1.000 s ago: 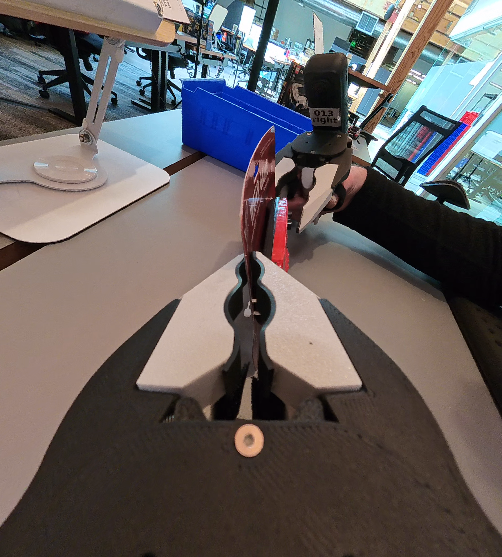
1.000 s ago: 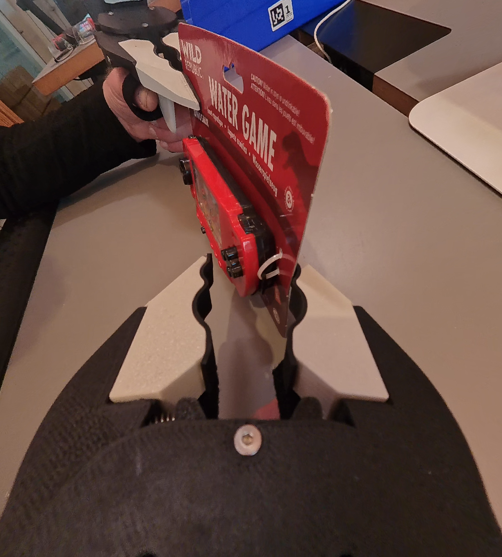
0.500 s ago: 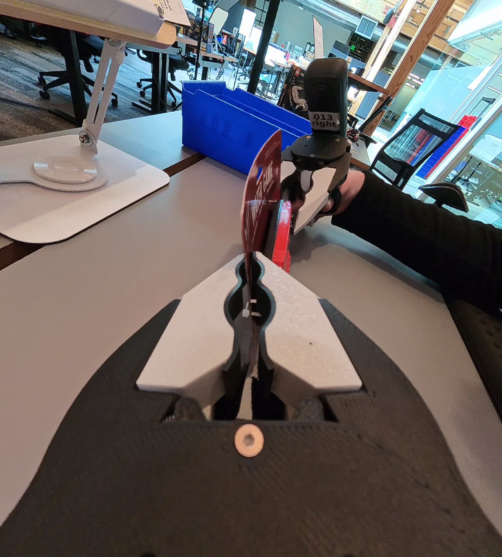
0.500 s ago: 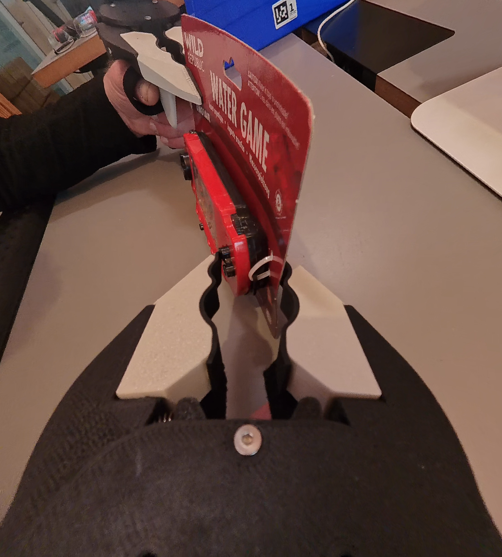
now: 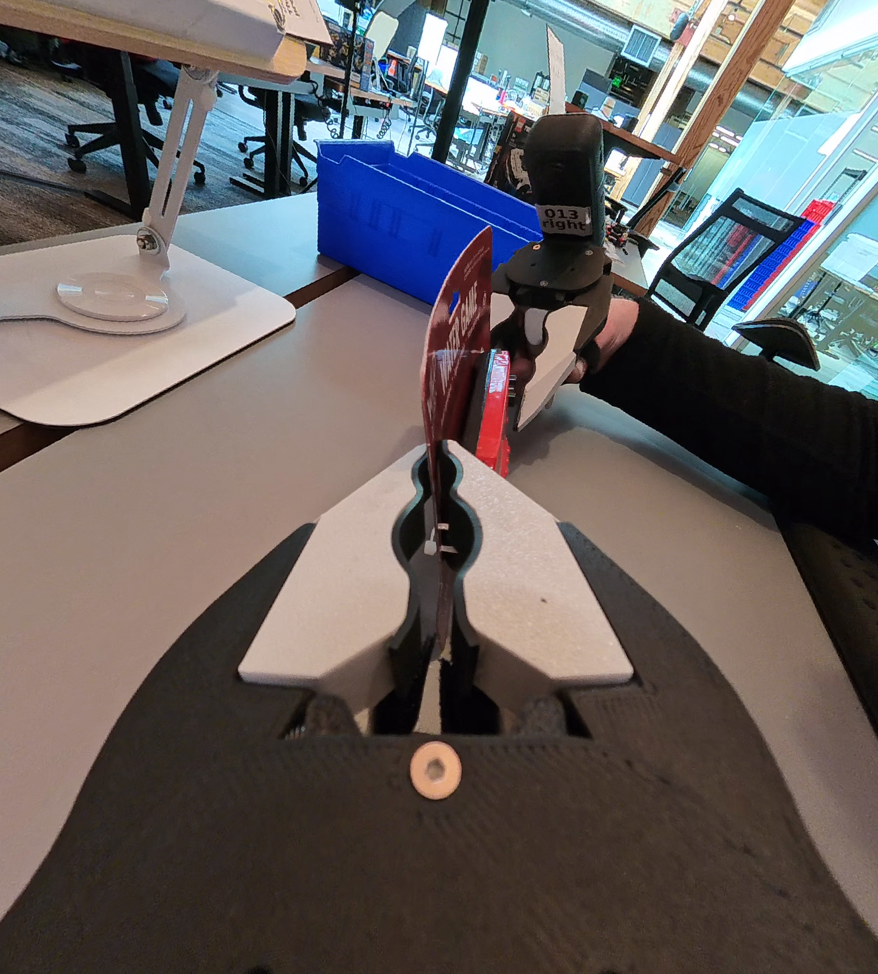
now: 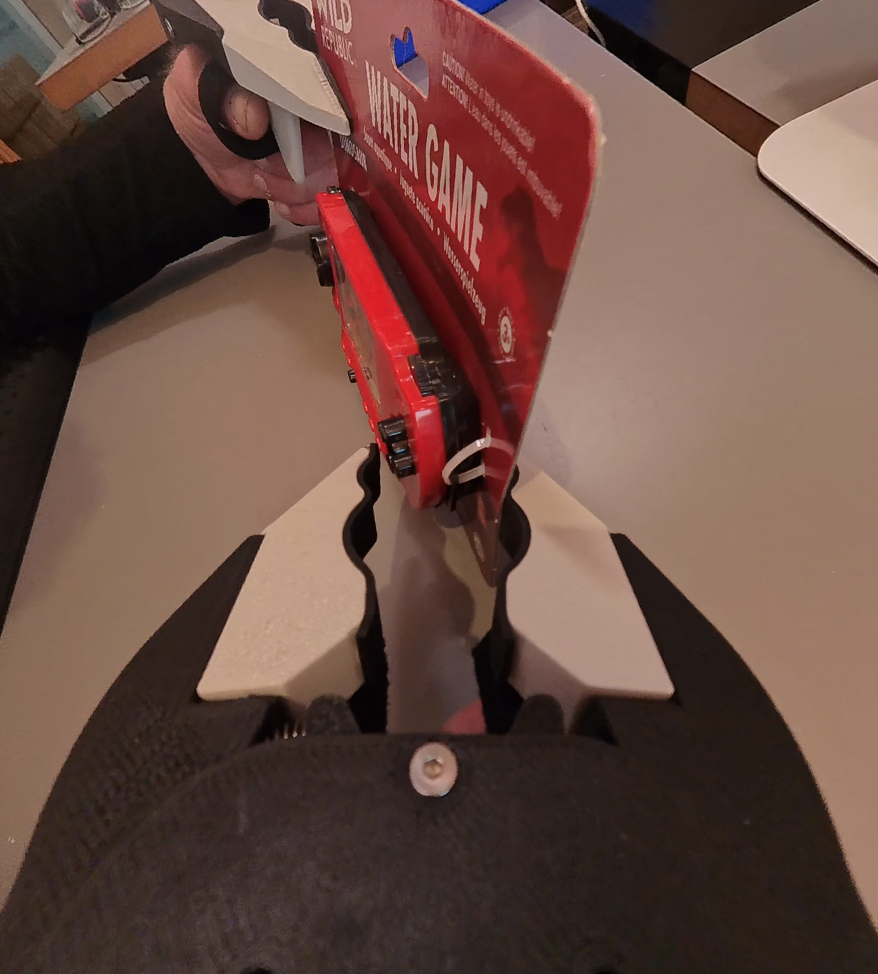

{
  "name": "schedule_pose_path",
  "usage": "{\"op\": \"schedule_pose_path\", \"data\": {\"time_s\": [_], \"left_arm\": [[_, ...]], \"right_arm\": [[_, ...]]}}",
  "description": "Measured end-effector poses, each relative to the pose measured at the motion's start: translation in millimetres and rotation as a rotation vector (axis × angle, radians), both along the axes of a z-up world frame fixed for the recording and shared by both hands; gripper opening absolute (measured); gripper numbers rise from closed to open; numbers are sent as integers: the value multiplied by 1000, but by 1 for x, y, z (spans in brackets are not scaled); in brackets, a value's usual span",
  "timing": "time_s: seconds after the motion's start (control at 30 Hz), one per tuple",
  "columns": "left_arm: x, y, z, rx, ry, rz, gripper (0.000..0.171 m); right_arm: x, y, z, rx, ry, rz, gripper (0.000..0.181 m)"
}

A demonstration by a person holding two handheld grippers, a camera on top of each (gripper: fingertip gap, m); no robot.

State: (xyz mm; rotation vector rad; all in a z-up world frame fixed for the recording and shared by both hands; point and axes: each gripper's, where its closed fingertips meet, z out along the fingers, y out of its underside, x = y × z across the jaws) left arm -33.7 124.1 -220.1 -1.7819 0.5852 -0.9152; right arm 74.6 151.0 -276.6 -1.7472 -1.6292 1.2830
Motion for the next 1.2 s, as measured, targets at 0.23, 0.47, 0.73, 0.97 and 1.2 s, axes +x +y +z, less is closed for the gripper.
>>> {"op": "schedule_pose_path", "data": {"time_s": [0.23,0.47,0.73,0.97,1.2], "left_arm": [[0,0,0,0,-2,2,0],[0,1,0,-1,-3,3,0],[-1,1,-1,-6,3,14,3],[-5,-17,-10,-56,31,-34,53],[12,-20,-41,-71,235,18,45]], "right_arm": [[1,-1,0,0,0,1,42],[3,-1,-1,1,-3,6,37],[4,-4,-1,-23,-2,13,36],[4,-3,-2,-26,2,3,35],[4,-3,-2,-27,2,4,35]]}}
